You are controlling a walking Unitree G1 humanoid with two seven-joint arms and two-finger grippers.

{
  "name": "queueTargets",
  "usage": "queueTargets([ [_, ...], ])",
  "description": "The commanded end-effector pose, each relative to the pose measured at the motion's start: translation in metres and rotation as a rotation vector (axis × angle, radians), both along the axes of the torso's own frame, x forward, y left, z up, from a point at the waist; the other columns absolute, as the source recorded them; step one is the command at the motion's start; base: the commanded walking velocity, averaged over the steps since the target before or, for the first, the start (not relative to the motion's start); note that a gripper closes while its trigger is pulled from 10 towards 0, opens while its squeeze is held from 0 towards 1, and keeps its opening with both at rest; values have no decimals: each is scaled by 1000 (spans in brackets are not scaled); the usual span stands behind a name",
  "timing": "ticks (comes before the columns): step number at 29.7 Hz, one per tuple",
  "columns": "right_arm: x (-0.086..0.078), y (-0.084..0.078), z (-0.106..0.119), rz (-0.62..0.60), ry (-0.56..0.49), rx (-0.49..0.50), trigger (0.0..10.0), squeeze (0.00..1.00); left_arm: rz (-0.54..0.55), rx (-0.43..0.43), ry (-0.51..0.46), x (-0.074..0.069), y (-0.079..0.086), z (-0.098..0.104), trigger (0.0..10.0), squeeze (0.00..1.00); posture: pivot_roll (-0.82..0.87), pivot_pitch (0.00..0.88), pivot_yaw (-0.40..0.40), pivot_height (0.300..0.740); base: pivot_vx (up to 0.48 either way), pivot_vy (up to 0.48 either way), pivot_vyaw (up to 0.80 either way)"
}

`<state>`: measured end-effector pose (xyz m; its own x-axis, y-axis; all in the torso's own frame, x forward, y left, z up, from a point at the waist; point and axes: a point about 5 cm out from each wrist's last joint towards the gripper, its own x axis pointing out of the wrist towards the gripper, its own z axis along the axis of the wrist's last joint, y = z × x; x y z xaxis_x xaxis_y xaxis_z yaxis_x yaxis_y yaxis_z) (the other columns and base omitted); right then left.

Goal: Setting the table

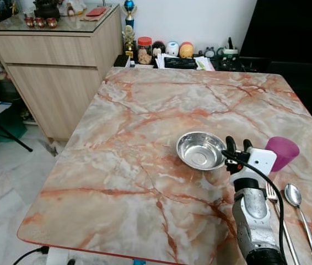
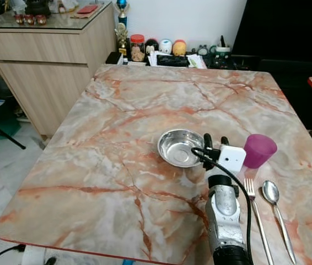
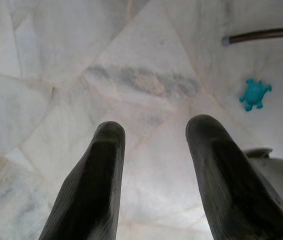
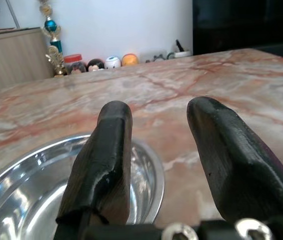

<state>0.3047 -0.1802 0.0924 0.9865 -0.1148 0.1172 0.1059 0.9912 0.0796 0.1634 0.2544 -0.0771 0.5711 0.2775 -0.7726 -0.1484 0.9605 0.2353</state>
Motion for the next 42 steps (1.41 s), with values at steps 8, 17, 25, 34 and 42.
queueTargets([
  [8,-2,-1,-2,-24,17,82,10000,1000,-44,-8,-8,5,-6,1,10000,0,25,0,-9,740,0,0,0],
  [17,2,-2,-2,-33,45,225,10000,0,-46,-13,-40,18,-9,6,10000,0,29,0,-11,740,0,0,0],
  [25,4,10,-7,59,104,187,10000,1000,-59,-22,-30,15,-15,3,10000,0,31,0,-14,740,0,0,0],
  [34,6,7,-9,57,133,191,10000,0,-66,-24,-37,19,-17,4,10000,0,32,0,-13,740,0,0,0],
  [42,5,5,-18,37,192,198,10000,0,-74,-22,-41,20,-18,4,10000,0,35,0,-13,740,0,0,0],
])
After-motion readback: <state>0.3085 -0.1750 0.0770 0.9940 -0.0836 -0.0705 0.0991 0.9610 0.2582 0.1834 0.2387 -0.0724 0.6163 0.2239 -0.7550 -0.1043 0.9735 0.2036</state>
